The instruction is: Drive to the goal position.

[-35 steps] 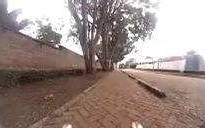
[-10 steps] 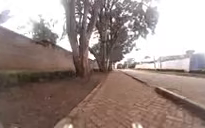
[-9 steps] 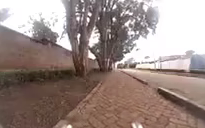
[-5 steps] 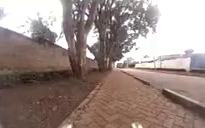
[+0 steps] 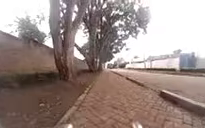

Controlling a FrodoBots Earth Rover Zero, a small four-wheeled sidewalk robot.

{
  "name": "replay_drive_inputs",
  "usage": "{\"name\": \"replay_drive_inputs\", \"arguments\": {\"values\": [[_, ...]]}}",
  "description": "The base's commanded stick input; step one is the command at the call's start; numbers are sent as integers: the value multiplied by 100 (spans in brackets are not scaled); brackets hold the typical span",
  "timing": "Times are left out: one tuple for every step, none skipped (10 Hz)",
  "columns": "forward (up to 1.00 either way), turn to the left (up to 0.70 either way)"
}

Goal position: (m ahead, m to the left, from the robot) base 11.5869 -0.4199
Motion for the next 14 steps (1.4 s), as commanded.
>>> {"name": "replay_drive_inputs", "arguments": {"values": [[70, 14], [70, 13], [70, 9], [70, 10], [70, -35], [70, -28], [70, -21], [70, -34], [70, -34], [70, -15], [70, -5], [70, 0], [70, 0], [70, 0]]}}
